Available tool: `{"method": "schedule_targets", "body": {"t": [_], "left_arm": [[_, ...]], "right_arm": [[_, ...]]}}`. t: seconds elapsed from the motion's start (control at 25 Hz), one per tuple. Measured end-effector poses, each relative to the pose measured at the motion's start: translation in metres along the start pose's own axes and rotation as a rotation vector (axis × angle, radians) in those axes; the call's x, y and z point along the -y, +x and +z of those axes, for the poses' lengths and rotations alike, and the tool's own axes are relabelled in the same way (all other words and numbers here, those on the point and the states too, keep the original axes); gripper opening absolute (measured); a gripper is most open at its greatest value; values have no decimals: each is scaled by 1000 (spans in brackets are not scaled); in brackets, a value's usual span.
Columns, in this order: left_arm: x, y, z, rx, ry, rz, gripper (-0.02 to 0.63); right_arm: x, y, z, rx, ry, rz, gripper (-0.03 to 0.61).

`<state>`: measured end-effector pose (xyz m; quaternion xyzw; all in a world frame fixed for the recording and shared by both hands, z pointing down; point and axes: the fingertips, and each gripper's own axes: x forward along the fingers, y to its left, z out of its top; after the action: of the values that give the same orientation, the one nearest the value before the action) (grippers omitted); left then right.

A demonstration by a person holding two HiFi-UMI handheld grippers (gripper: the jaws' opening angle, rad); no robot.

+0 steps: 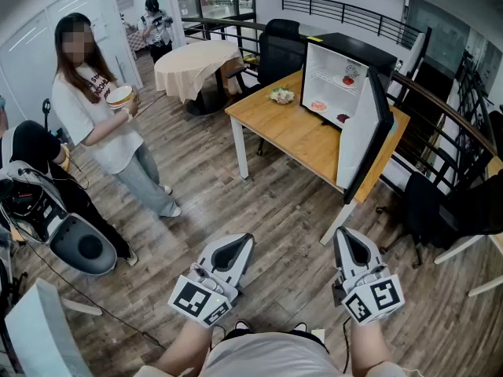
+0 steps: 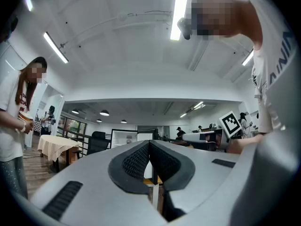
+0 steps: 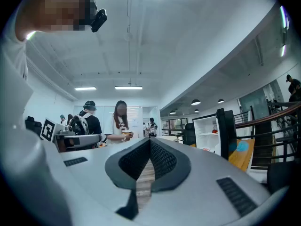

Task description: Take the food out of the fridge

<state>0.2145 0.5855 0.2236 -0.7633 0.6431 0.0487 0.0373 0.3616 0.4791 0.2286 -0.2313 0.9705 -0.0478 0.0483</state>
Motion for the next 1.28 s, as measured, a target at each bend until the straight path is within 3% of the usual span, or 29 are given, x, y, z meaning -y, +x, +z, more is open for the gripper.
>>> {"method": "schedule_targets", "body": {"t": [0.76, 1.28], "left_arm": [[-6, -9, 0, -4, -9, -9, 9], [-72, -52, -15, -6, -20, -31, 9]], "right_arm": [[-16, 7, 2, 6, 10, 15, 20], [-86, 53, -14, 29, 0, 107, 20]]}}
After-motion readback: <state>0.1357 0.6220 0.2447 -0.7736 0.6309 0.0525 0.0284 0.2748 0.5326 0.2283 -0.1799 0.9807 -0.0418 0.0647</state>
